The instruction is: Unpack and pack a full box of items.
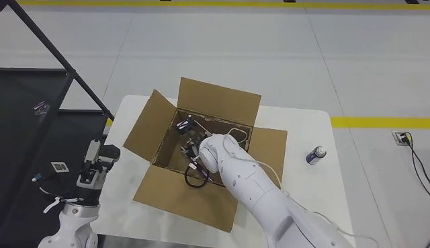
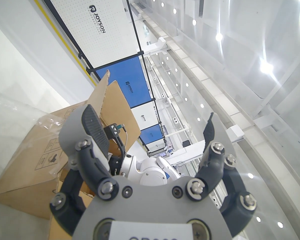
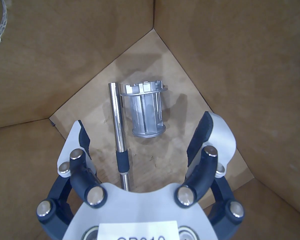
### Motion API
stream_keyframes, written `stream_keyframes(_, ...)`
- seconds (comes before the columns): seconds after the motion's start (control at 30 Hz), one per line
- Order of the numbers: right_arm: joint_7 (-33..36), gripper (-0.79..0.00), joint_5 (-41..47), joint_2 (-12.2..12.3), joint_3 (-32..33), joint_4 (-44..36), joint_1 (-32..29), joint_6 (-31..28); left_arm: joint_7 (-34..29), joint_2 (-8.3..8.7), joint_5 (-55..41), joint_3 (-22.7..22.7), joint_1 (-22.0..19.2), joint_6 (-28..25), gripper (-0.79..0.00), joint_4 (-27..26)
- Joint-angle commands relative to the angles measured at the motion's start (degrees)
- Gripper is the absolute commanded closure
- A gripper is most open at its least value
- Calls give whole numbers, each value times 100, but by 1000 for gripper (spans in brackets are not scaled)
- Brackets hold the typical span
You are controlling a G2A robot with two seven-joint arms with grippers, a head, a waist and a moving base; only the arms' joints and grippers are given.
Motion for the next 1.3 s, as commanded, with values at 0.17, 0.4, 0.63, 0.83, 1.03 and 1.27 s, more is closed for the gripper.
stream_keyframes(0.17,-624,-785,-255,39,-6,-165,-268,491,95,6,217,-51,31,81,-785,178)
stream_keyframes(0.4,-906,-785,-379,27,13,-107,-375,614,85,13,551,15,20,42,-785,539)
stream_keyframes(0.63,-861,-702,-508,-31,-10,14,-365,555,104,7,969,303,-225,9,-785,966)
stream_keyframes(0.83,-662,-326,-500,-107,-4,151,-325,357,92,-1,1008,467,-379,6,-785,1111)
stream_keyframes(1.03,-452,-305,-496,-172,10,332,-261,295,111,0,1025,501,-398,-8,-785,1084)
stream_keyframes(1.27,-445,-265,-462,-223,58,434,-228,438,99,13,964,422,-374,-40,-785,1090)
